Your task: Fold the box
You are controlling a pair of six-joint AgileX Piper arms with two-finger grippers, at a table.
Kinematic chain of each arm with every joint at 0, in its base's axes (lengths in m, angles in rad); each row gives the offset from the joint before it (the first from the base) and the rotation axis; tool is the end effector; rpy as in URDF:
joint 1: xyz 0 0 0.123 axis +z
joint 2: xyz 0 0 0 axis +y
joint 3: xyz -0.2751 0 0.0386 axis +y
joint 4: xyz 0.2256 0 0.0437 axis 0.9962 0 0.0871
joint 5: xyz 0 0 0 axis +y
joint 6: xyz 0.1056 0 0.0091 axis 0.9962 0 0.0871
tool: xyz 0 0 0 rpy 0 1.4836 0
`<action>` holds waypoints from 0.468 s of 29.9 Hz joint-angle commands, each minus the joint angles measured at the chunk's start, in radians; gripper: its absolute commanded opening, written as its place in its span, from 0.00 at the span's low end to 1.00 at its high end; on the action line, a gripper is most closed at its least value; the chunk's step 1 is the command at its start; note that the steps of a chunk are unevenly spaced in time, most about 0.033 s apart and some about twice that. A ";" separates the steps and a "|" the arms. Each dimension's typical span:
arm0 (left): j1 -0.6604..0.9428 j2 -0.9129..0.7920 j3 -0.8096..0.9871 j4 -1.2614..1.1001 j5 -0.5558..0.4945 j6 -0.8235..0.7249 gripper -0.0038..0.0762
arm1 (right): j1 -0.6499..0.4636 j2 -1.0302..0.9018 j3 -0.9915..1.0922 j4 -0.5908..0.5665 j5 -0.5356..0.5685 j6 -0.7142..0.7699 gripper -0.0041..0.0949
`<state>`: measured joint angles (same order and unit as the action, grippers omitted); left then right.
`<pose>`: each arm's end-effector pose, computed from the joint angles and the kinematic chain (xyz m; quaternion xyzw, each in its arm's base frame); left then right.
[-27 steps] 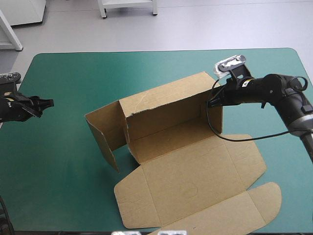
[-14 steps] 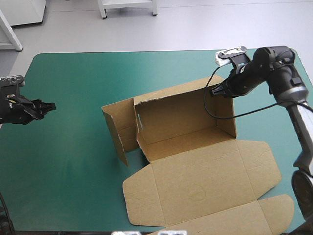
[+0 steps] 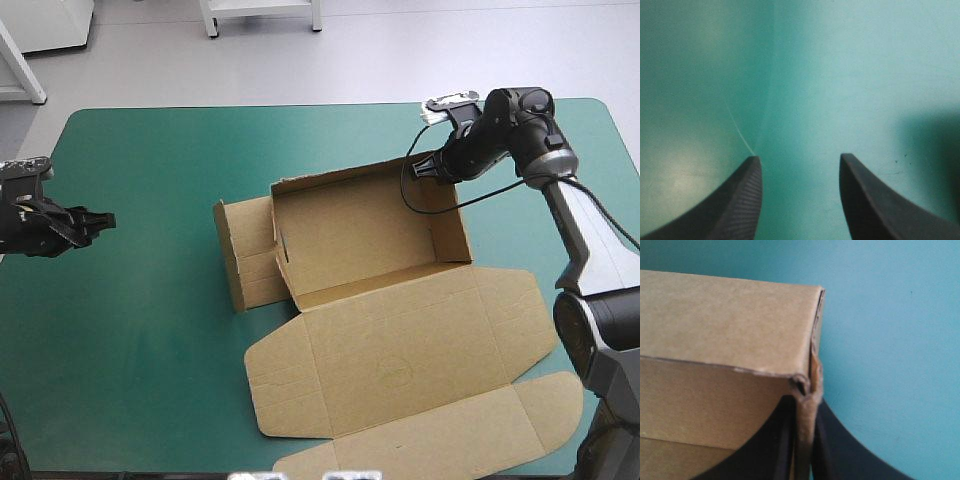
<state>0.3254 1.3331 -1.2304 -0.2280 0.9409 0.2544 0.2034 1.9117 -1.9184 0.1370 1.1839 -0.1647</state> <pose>0.2551 0.0656 0.3353 -0.0697 0.9451 -0.0175 0.3187 0.3915 0.0944 0.3215 -0.1675 0.9544 0.0723 0.2362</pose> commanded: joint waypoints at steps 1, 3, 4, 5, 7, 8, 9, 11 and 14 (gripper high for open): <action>0.001 -0.018 -0.033 -0.022 -0.034 0.000 0.48 | 0.000 -0.023 -0.060 0.001 0.003 -0.030 0.30; 0.001 -0.012 -0.033 -0.022 -0.034 0.000 0.48 | 0.000 -0.023 -0.080 -0.006 -0.034 -0.030 0.43; 0.001 -0.008 -0.033 -0.022 -0.034 0.000 0.48 | 0.000 -0.023 -0.095 -0.015 -0.037 -0.030 0.49; 0.001 -0.008 -0.033 -0.022 -0.034 0.000 0.48 | 0.000 -0.023 -0.109 -0.025 -0.035 -0.027 0.53; 0.001 -0.007 -0.033 -0.022 -0.037 0.000 0.48 | 0.000 -0.026 -0.146 -0.047 -0.003 -0.021 0.56; 0.001 -0.007 -0.033 -0.022 -0.041 0.000 0.48 | 0.000 -0.028 -0.161 -0.047 0.018 -0.021 0.56; 0.001 -0.007 -0.033 -0.022 -0.050 0.000 0.48 | 0.000 -0.035 -0.178 -0.047 0.042 -0.021 0.56; 0.001 -0.007 -0.033 -0.022 -0.064 0.000 0.48 | 0.000 -0.058 -0.185 -0.050 0.061 -0.021 0.56; 0.001 -0.007 -0.033 -0.022 -0.072 0.000 0.48 | 0.002 -0.110 -0.185 -0.046 0.063 0.007 0.56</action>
<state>0.3254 1.3505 -1.2304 -0.2280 0.9222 0.2544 0.2034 1.9077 -2.0656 0.0907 1.2430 -0.1741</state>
